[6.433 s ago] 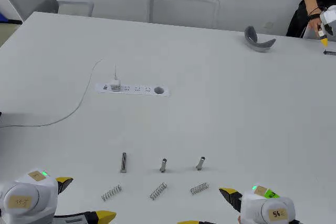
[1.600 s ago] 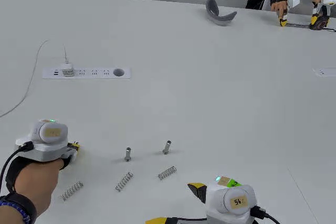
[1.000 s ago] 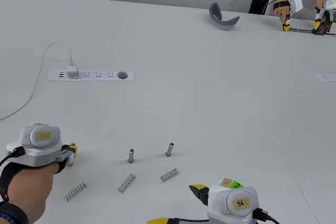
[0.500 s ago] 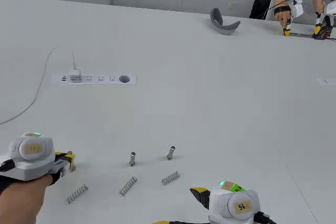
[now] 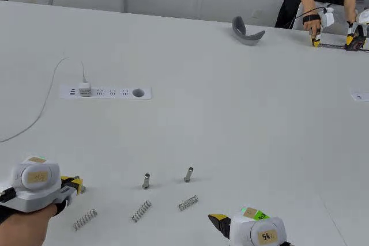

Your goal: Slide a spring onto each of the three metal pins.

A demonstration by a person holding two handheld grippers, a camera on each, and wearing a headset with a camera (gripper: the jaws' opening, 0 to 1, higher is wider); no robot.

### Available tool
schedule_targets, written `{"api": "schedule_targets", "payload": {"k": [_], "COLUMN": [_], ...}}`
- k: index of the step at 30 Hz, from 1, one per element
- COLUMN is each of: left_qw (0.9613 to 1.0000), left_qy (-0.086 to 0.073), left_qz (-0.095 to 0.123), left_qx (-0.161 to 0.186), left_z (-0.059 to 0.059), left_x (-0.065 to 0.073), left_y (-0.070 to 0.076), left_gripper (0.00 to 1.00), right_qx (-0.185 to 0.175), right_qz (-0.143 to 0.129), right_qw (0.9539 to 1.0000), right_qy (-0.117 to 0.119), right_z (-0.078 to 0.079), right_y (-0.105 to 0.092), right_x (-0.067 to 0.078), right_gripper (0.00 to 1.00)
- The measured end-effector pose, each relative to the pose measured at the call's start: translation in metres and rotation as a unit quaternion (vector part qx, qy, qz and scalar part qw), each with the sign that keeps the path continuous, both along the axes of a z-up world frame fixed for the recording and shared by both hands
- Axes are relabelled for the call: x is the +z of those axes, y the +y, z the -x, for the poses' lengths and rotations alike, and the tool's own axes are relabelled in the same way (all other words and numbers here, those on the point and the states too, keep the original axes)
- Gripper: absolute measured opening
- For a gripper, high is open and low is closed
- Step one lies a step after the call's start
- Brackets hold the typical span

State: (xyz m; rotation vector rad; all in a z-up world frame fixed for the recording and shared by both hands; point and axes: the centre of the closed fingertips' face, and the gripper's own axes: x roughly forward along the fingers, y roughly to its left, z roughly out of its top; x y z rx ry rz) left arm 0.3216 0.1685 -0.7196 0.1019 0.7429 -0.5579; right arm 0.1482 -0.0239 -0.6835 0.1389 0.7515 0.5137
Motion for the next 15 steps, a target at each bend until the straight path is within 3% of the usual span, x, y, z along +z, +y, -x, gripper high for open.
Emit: {"api": "schedule_targets", "payload": {"k": [15], "left_qw": [0.9995], "left_qy": [-0.005], "left_qz": [0.006], "left_qx": [-0.032], "left_z": [0.005], "left_x": [0.003], "left_y": [-0.032], "left_gripper": [0.07], "right_qx": [-0.001], "right_qz": [0.001], "right_qw": [1.0], "right_qy": [0.002], "right_z": [0.002], "right_y": [-0.002], "right_x": [-0.001], "right_gripper": [0.88]}}
